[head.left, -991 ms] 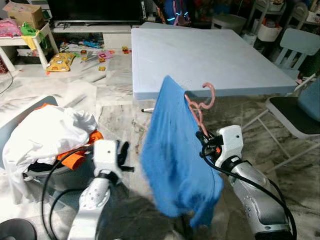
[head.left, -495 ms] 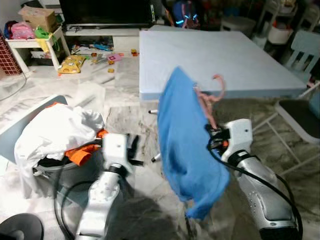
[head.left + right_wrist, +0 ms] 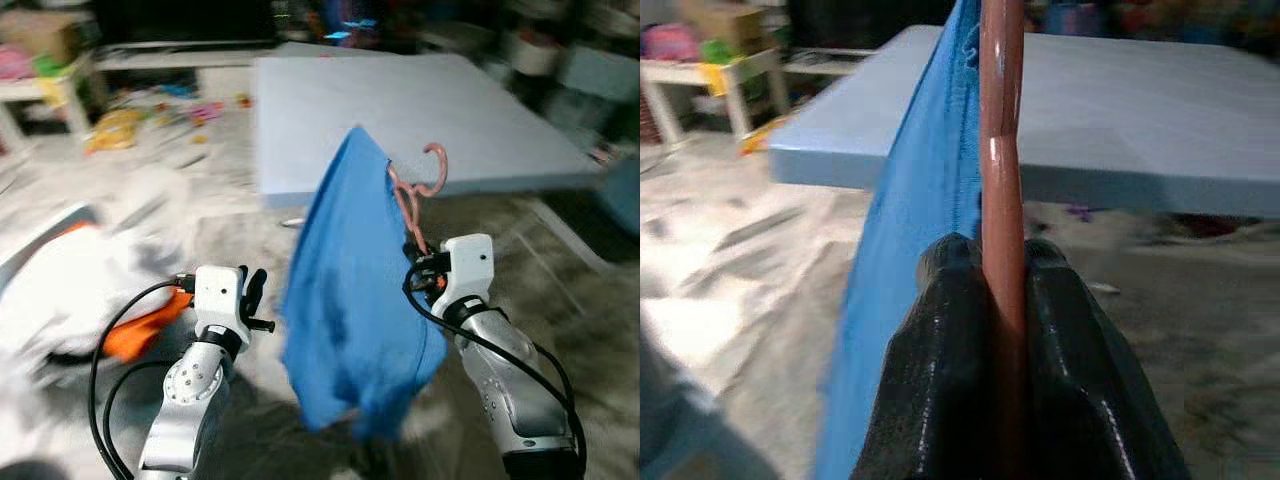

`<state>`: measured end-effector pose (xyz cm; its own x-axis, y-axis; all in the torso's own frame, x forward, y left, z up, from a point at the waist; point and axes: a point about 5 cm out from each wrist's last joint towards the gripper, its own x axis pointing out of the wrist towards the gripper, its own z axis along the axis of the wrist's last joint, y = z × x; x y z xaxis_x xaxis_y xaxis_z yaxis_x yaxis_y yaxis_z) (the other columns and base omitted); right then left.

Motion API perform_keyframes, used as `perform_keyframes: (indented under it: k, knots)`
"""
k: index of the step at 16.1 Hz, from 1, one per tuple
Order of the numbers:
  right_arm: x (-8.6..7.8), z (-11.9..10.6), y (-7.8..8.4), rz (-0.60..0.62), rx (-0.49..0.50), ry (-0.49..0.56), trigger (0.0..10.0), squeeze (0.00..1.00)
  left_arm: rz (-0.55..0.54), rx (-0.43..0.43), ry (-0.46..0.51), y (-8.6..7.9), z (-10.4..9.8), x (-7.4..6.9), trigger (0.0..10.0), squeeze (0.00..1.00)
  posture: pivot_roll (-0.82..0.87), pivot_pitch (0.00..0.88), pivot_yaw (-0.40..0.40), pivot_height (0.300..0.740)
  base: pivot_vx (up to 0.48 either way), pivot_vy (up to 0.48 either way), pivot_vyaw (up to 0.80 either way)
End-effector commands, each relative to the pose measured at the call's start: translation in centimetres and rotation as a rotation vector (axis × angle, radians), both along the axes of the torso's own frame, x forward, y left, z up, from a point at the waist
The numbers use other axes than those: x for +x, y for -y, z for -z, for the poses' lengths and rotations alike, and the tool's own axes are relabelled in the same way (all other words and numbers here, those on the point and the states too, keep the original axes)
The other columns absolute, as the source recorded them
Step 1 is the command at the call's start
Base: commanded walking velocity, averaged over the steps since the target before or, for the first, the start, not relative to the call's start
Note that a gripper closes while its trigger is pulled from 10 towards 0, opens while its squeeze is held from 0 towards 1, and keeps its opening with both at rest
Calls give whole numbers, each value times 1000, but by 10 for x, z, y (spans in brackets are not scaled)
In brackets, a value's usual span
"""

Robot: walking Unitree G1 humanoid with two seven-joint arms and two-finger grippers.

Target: Hang hanger

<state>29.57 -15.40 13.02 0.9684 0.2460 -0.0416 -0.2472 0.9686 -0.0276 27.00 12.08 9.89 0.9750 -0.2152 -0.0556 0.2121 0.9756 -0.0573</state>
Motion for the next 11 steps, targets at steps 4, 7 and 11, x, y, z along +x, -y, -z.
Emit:
perform_keyframes:
  k: [4,7,11]
  knots:
    - [4,-6,6,48,-9,37,10000,0,19,8,0,7,2,0,10000,0,-109,0,-36,740,387,0,0]
    - [4,-6,5,46,-10,39,10000,0,19,8,0,7,1,0,10000,0,-108,0,-37,740,454,0,0]
    - [4,-8,-4,-4,-8,54,10000,0,9,-4,2,9,0,1,10000,0,-105,0,-39,740,468,0,0]
